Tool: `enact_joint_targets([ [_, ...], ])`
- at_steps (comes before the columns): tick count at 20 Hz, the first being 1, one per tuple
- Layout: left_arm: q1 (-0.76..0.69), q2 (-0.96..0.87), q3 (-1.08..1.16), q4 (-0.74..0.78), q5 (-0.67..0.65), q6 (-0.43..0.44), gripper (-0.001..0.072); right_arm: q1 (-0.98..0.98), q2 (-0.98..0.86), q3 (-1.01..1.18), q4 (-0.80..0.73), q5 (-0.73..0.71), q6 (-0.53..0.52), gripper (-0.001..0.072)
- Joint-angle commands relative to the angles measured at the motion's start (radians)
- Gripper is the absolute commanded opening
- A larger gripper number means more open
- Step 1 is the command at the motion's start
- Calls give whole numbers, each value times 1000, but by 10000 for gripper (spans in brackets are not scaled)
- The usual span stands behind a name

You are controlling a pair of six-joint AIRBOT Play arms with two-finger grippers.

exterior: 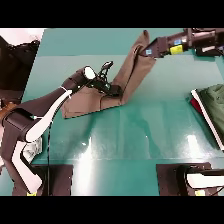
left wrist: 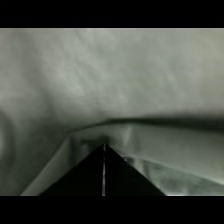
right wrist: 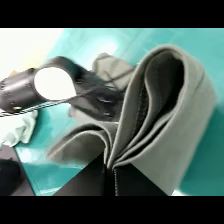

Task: Fold the shirts.

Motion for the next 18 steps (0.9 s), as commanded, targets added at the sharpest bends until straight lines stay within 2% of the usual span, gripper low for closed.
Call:
enact_joint_targets([
  [1,44,-7,39,8,-88,-12,24,85,-56,89,1,-3,13,13],
  [5,123,-5,182,29,-225,-12,23,161,-117,136,2,-15,13,12],
  [10,235,3,468,183,-436,-40,24,258,-168,136,2,-85,12,12],
  [15,370,176,472,371,-449,-42,24,362,-231,136,4,-223,1,12],
  [18,436,268,472,401,-464,-39,25,436,-291,136,5,-291,-7,13],
])
